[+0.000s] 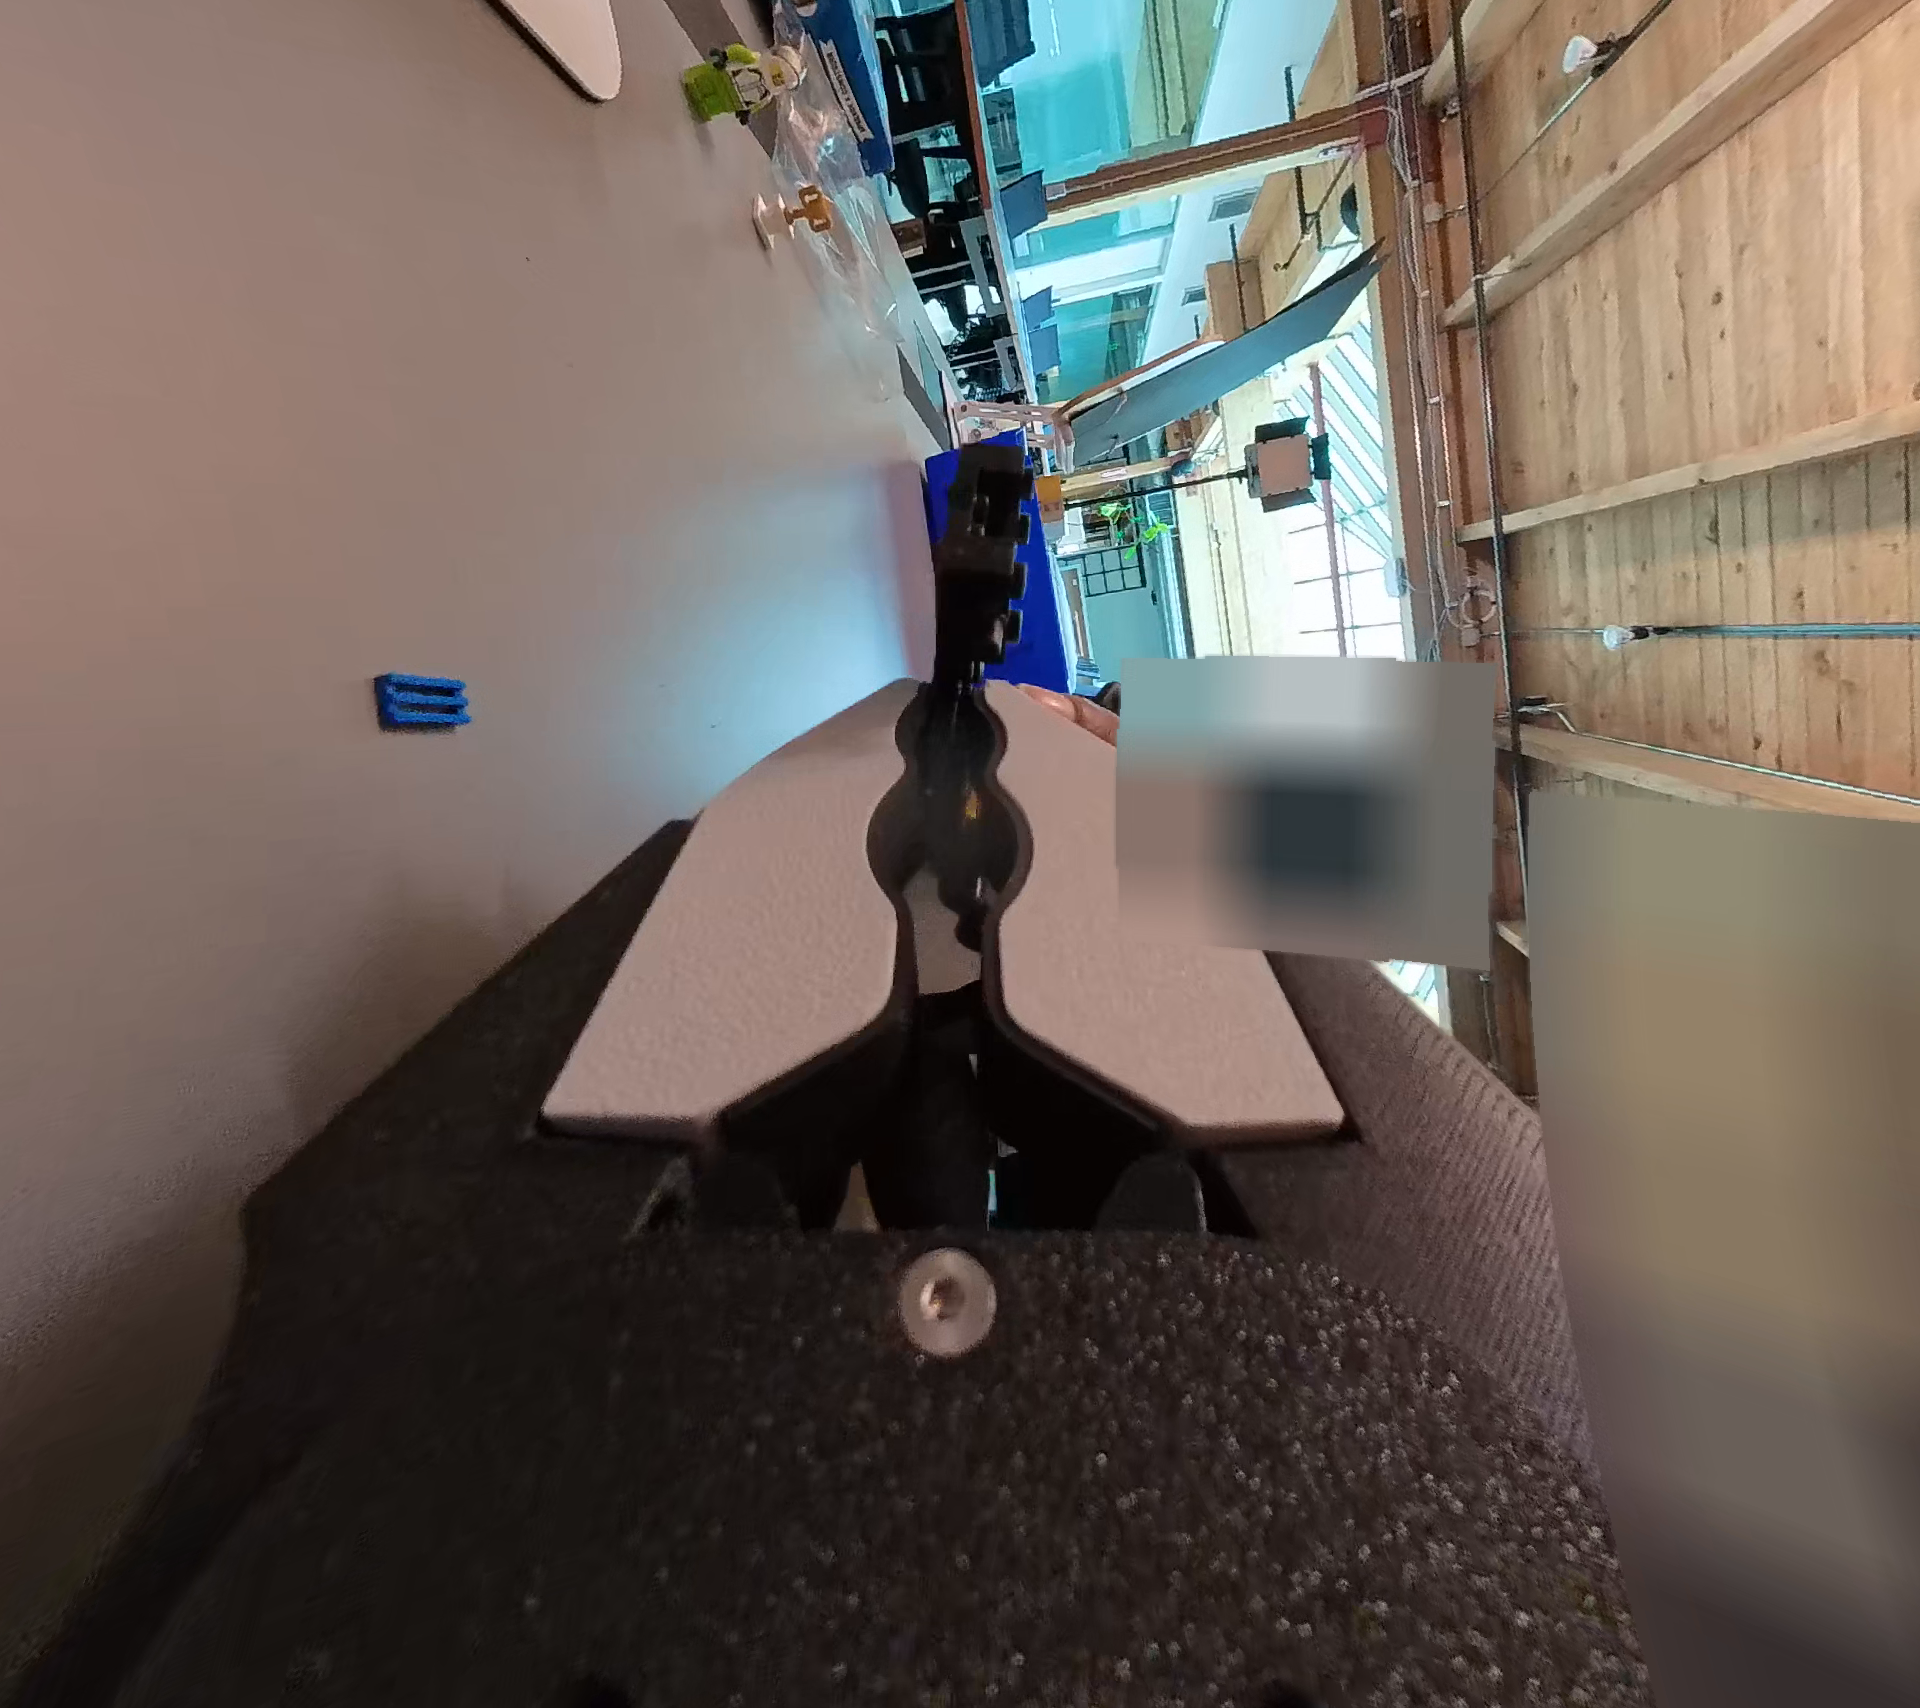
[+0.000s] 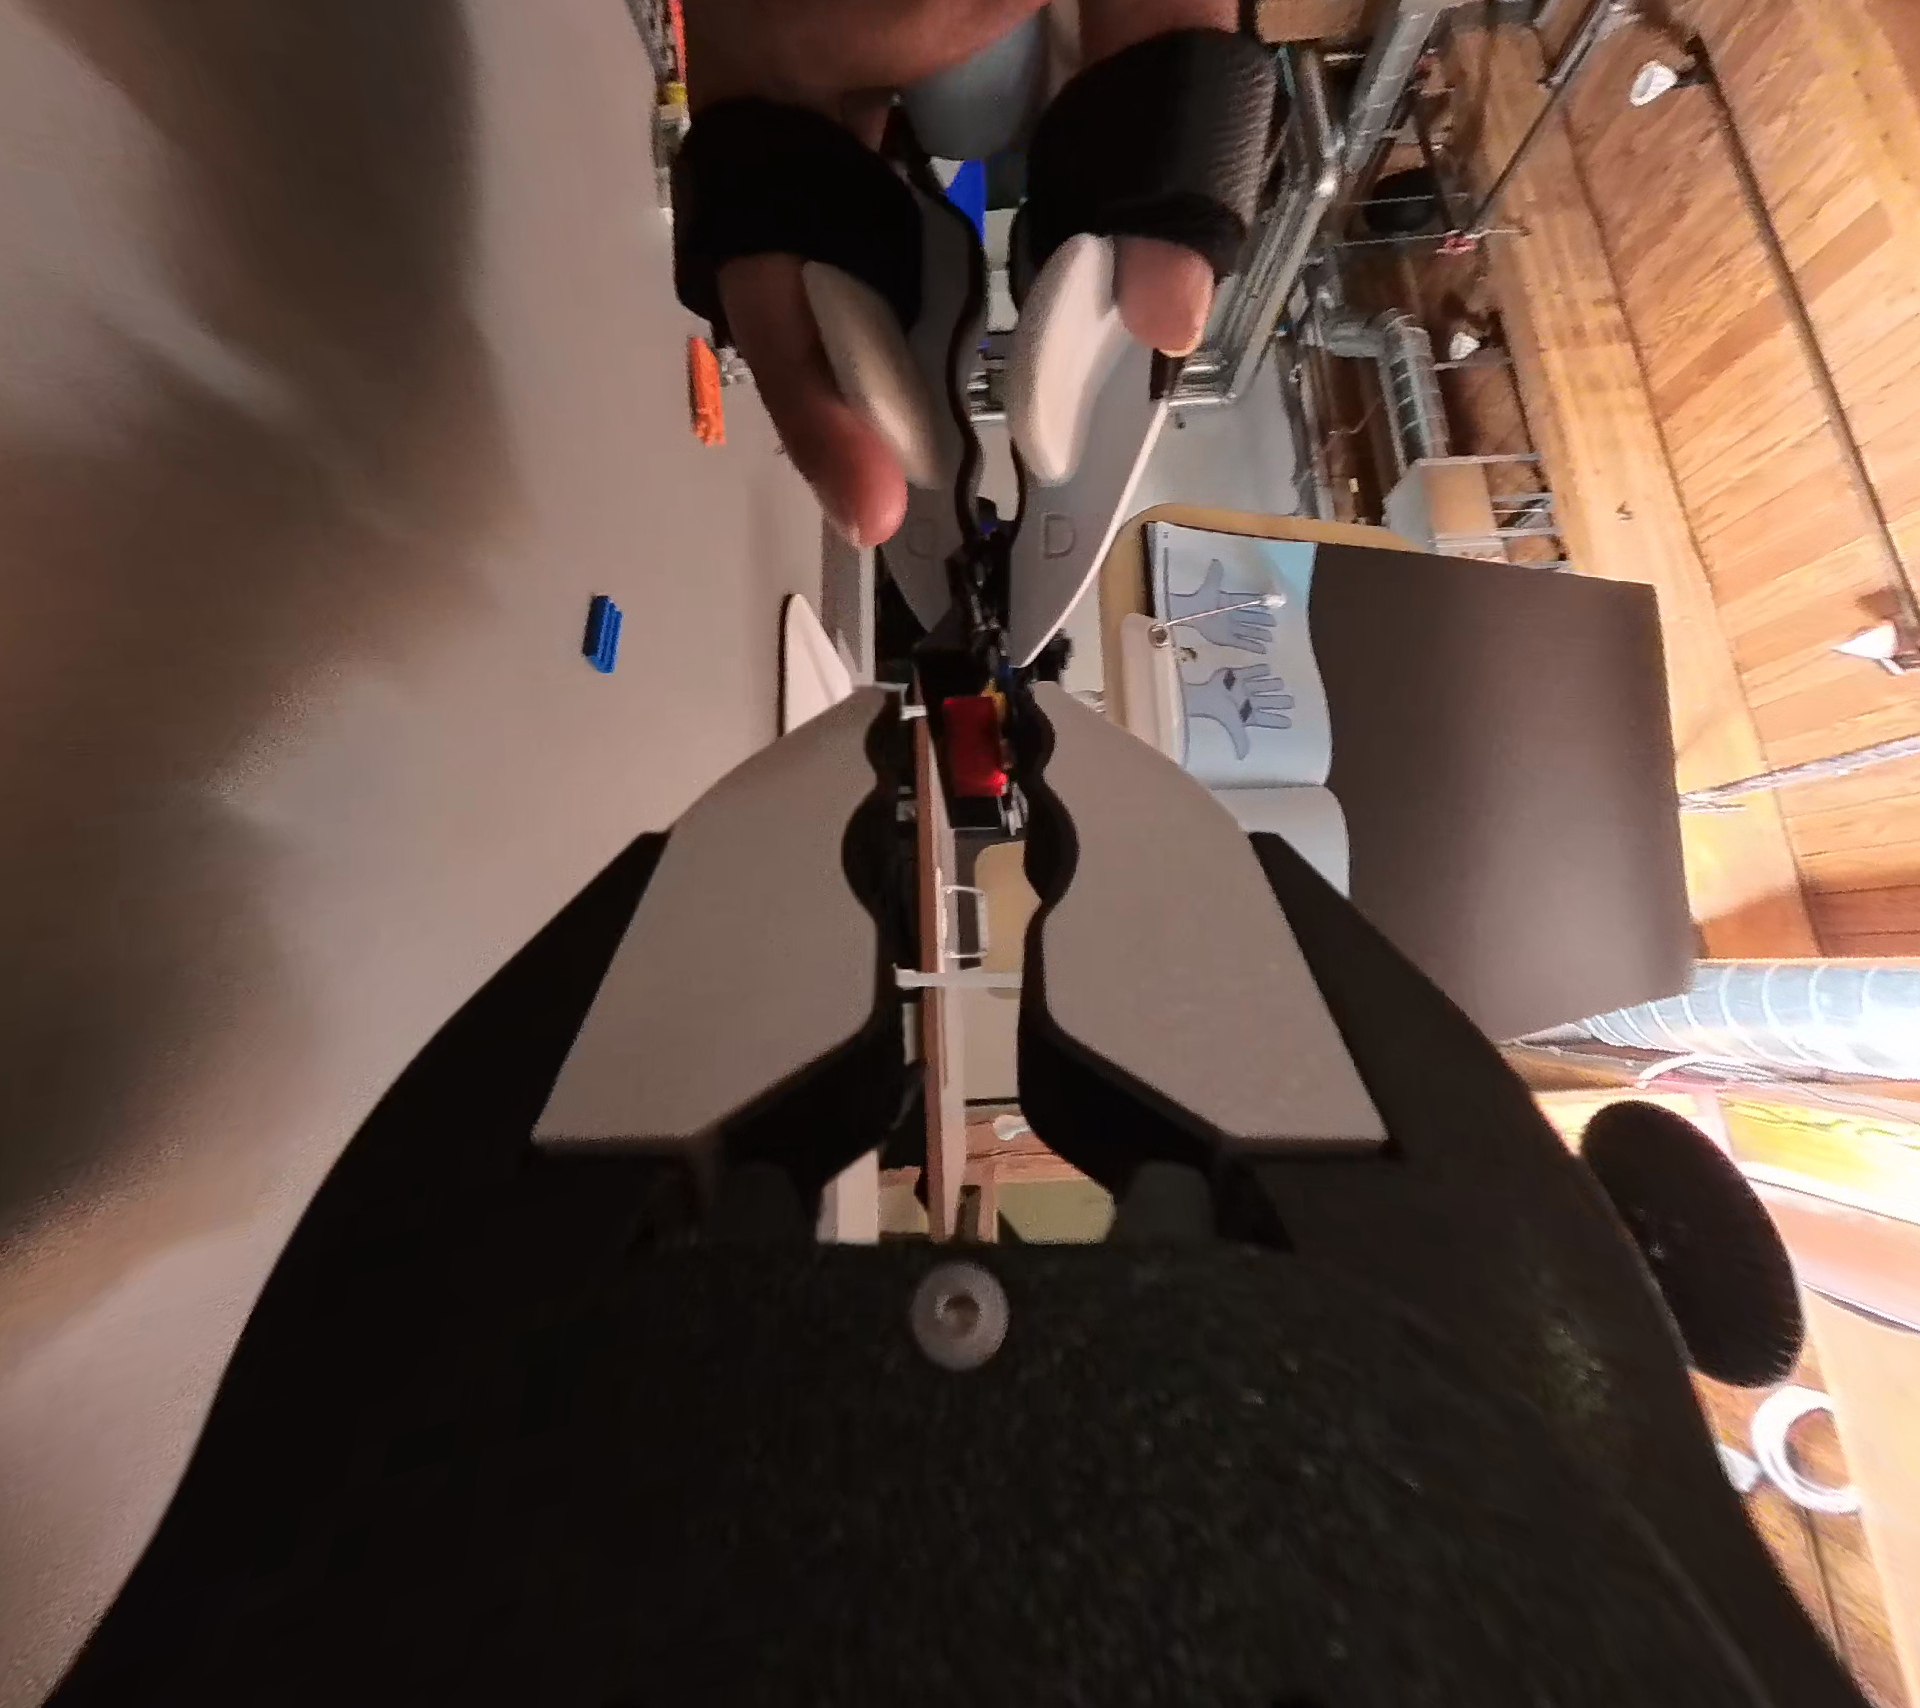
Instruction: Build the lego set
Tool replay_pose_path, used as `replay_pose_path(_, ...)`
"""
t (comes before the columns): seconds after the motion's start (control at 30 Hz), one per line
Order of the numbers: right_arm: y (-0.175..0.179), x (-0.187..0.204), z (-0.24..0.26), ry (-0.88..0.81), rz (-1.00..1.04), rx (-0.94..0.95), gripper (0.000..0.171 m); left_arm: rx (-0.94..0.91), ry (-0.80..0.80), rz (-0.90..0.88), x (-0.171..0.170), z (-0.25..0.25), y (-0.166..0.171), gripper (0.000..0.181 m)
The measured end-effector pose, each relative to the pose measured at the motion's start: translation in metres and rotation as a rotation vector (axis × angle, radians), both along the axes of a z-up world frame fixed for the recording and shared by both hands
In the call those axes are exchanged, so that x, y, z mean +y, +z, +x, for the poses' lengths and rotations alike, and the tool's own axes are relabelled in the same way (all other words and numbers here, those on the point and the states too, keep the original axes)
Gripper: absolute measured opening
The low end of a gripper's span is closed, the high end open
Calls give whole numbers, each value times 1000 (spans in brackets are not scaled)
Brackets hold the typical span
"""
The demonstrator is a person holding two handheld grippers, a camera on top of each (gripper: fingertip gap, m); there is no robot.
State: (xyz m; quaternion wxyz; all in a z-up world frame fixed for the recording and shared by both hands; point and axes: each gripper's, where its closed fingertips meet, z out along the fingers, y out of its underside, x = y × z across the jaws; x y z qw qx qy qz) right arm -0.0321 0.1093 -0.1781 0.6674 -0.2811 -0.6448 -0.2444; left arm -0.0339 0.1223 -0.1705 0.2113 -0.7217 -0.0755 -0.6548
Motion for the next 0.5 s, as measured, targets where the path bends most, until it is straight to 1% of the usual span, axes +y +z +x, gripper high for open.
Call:
replay_pose_path(0.03, 2, 0, 0, 2, 13, 4, 16, -4, 0, -4, 0, 1, 1, 5)
replay_pose_path(0.27, 4, -1, 6, 29, 40, -46, 13, -27, -21, -42, -1, 7, 3, 6)
replay_pose_path(0.4, 11, -2, 10, 42, 60, -35, 12, -37, -33, -36, -2, 11, 10, 6)
replay_pose_path(0.5, 14, -2, 11, 36, 33, -24, 12, -44, -32, -43, -2, 11, 12, 6)
